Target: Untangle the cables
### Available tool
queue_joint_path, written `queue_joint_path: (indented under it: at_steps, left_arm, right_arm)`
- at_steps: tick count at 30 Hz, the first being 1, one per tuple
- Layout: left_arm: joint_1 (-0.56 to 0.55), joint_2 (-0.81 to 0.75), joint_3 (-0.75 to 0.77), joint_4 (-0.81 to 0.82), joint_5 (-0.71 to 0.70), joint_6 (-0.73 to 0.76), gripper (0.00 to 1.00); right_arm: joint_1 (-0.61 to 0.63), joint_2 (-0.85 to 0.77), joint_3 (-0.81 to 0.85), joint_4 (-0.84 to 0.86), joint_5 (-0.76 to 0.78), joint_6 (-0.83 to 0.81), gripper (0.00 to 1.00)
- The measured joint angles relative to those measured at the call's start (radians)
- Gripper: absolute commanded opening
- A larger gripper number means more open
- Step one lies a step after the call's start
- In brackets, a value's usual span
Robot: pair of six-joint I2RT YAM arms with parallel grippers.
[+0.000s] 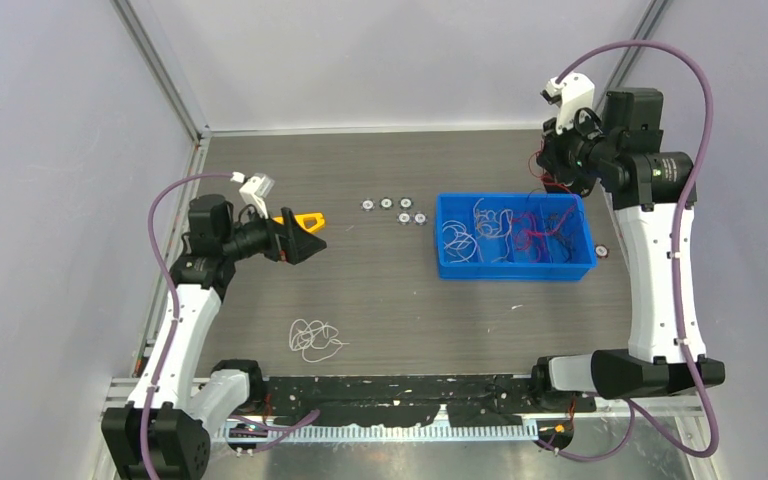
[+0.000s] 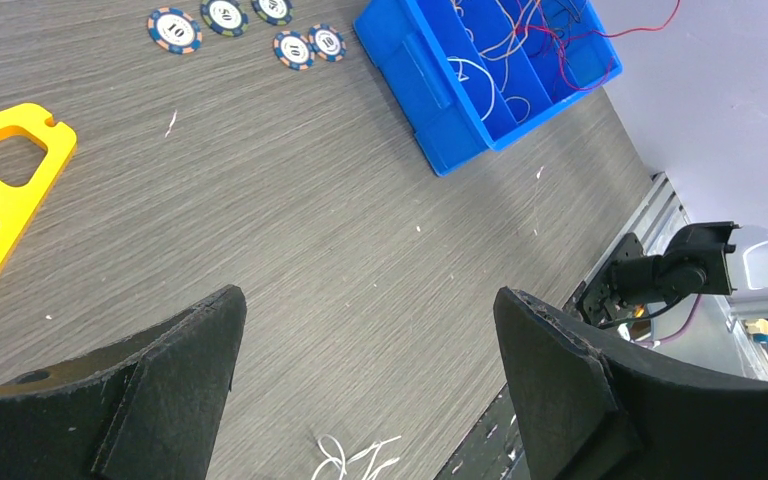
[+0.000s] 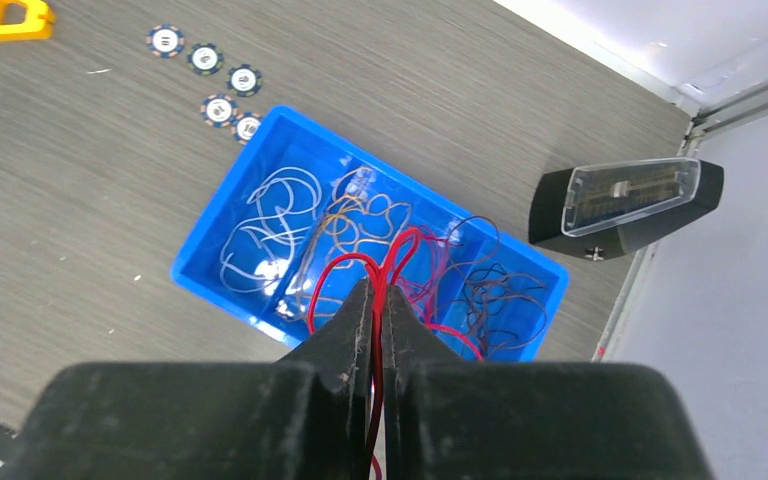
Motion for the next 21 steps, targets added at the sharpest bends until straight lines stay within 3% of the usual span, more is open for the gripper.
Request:
queue_joint_path:
  at_steps: [4,21]
  left_arm:
    - [0.000,0.012,0.000,0.000,0.000,0.001,0.97]
    - [0.000,0.020,0.000,-0.010,-0.005,0.040,0.97]
  right_arm:
    - [-0.033,-0.002,-0.081,0.047,-0.001,-0.027,0.05]
    - [-0.053,-0.021,-0.777,0.340,-0.018,-0.045,0.05]
